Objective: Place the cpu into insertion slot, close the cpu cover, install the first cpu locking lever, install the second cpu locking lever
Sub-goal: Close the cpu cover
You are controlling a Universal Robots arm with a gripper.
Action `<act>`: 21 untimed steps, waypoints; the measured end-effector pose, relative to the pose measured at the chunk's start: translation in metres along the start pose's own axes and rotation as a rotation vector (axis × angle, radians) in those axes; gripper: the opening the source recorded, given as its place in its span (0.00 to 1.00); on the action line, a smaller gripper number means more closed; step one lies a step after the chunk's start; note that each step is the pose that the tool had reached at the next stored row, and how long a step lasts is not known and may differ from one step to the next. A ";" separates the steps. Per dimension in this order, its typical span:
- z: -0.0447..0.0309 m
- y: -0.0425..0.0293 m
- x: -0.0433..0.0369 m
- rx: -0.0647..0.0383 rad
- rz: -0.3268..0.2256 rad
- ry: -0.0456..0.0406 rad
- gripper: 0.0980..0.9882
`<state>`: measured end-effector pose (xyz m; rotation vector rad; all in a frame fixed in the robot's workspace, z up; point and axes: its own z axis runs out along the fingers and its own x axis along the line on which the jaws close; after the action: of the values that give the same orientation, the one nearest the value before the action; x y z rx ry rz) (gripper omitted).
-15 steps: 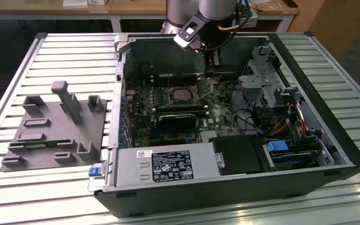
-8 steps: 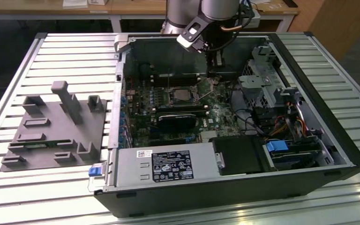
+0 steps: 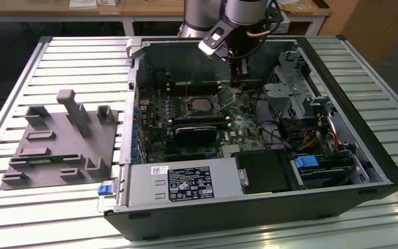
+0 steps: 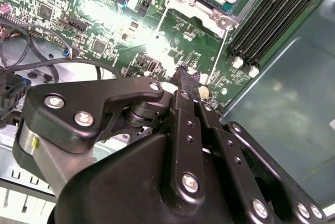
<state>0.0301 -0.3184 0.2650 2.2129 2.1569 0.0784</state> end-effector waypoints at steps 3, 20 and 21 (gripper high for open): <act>0.0006 0.0034 0.0001 0.000 0.000 -0.0002 0.00; 0.0112 0.0162 0.0007 0.002 0.000 -0.0011 0.00; 0.0117 0.0174 0.0008 0.003 0.000 -0.0011 0.00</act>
<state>0.0483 -0.3181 0.2546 2.2136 2.1577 0.0744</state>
